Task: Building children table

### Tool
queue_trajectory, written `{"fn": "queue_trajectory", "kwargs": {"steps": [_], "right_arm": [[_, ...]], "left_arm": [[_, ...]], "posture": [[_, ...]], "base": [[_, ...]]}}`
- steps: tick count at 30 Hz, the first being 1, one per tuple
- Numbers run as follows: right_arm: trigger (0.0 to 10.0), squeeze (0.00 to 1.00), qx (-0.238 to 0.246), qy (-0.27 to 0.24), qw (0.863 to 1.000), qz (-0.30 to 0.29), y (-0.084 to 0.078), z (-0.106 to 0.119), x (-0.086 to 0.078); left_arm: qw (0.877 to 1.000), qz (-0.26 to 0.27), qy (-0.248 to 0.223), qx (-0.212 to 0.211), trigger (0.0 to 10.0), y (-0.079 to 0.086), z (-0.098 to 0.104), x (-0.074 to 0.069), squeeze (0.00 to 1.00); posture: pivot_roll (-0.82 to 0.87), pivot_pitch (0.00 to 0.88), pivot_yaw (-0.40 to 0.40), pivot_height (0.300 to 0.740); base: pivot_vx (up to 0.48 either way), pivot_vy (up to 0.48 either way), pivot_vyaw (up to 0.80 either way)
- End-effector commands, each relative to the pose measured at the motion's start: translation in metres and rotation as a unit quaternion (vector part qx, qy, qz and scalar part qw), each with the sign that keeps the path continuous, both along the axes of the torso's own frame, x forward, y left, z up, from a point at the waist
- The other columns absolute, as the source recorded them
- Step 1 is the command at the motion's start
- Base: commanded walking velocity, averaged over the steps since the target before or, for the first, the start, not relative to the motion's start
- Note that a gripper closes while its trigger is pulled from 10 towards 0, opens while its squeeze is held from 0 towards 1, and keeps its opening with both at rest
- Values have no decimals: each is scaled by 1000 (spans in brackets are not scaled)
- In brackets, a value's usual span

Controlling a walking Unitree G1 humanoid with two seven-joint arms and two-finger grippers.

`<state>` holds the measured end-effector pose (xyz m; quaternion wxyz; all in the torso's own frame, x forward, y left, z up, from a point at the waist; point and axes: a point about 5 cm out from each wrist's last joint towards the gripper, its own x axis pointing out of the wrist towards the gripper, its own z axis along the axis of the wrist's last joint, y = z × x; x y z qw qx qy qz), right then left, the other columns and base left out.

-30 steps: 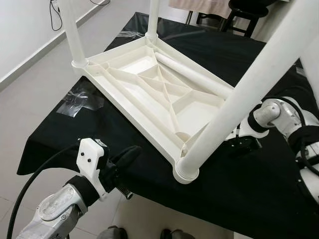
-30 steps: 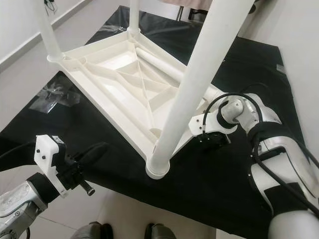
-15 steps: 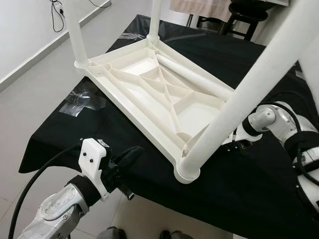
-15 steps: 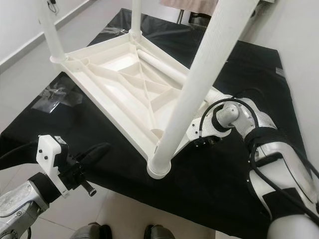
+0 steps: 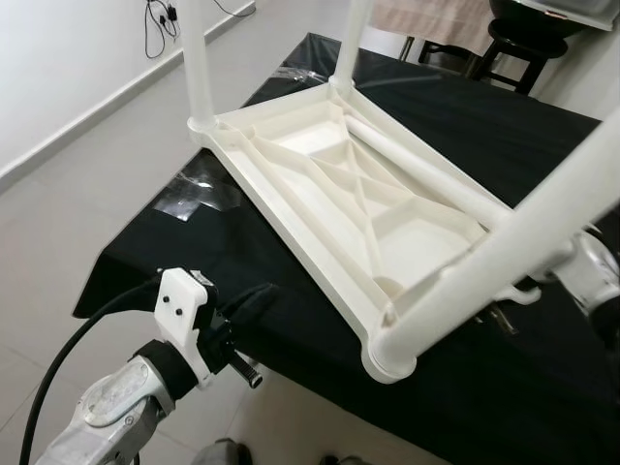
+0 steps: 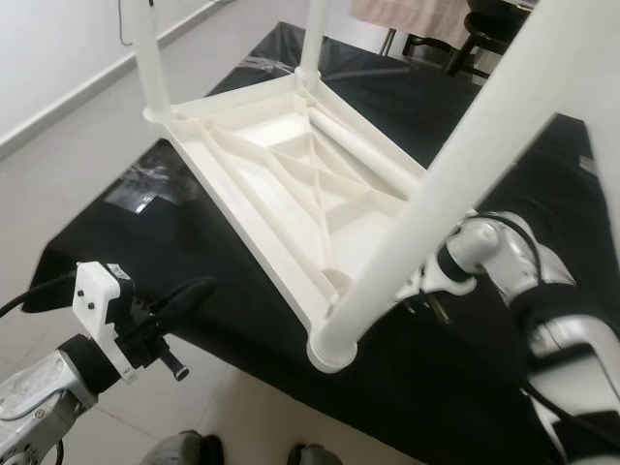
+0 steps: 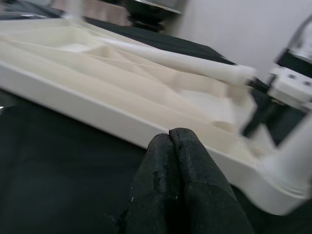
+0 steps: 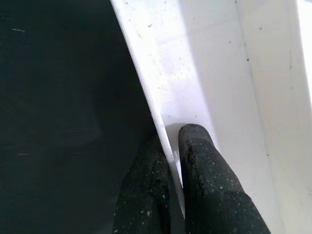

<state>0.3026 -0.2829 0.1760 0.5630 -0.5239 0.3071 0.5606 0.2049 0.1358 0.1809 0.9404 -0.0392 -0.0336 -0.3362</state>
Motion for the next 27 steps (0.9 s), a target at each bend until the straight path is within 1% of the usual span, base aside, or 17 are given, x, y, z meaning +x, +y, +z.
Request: {"fn": "queue_trajectory", "kwargs": {"steps": [1, 4, 6, 8, 10, 11, 12, 15, 16, 17, 19, 21, 22, 23, 25, 26, 27], "right_arm": [[0, 0, -8, 43, 997, -69, -26, -6, -14], [0, 0, -16, 50, 995, -82, -32, -6, -19], [0, 0, -19, 68, 992, -109, -40, -7, -32], [0, 0, -19, 68, 992, -109, -40, -7, -32], [0, 0, -9, 80, 990, -117, -41, -7, -40], [0, 0, 28, 98, 988, -114, -31, -8, -49], [0, 0, 28, 98, 988, -114, -31, -8, -49], [0, 0, 155, 117, 978, -77, 16, -11, -59], [0, 0, 184, 101, 975, -75, 30, -13, -55], [0, 0, 184, 101, 975, -75, 30, -13, -55], [0, 0, 216, 54, 970, -94, 49, -18, -39], [0, 0, 216, 54, 970, -94, 49, -18, -39], [0, 0, 227, 20, 966, -120, 58, -20, -26], [0, 0, 227, 20, 966, -120, 58, -20, -26], [0, 0, 240, -56, 953, -176, 70, -20, 0], [0, 0, 240, -56, 953, -176, 70, -20, 0], [0, 0, 245, -86, 944, -202, 73, -18, 11]], "left_arm": [[1000, -7, 9, 4, 10000, 0, -4, -1, 0], [1000, -7, 8, 4, 10000, 0, -4, -1, 0], [1000, -5, 7, 3, 10000, 0, -4, -1, 0], [1000, -5, 7, 3, 10000, 0, -4, -1, 0], [1000, -5, 7, 2, 10000, 0, -3, -1, 0], [1000, -5, 6, 1, 10000, 0, -3, -1, 0], [1000, -5, 6, 1, 10000, 0, -3, -1, 0], [1000, -9, 7, -1, 10000, 0, -3, 0, 0], [1000, -10, 7, -1, 10000, 0, -3, 0, 0], [1000, -10, 7, -1, 10000, 0, -3, 0, 0], [1000, -10, 6, 0, 10000, 0, -4, 1, 0], [1000, -10, 6, 0, 10000, 0, -4, 1, 0], [1000, -10, 6, 0, 10000, 0, -4, 1, 0], [1000, -10, 6, 0, 10000, 0, -4, 1, 0], [1000, -8, 5, 0, 10000, 0, -3, 1, 0], [1000, -8, 5, 0, 10000, 0, -3, 1, 0], [1000, -8, 5, 0, 10000, 0, -3, 1, 0]], "posture": [[33, 157, -112, 740], [29, 159, -117, 740], [29, 161, -123, 740], [29, 161, -123, 740], [24, 162, -124, 740], [19, 163, -122, 740], [19, 163, -122, 740], [16, 161, -116, 740], [19, 158, -116, 740], [19, 158, -116, 740], [23, 159, -116, 740], [23, 159, -116, 740], [23, 159, -116, 740], [23, 159, -116, 740], [27, 159, -119, 740], [27, 159, -119, 740], [29, 160, -118, 740]], "base": [[0, 0, 0], [0, 0, 0], [0, 0, 0], [0, 0, 0], [0, 0, 0], [0, 0, 0], [0, 0, 0], [0, 0, 0], [0, 0, 0], [0, 0, 0], [0, 0, 0], [0, 0, 0], [0, 0, 0], [0, 0, 0], [0, 0, 0], [0, 0, 0], [0, 0, 0]]}}
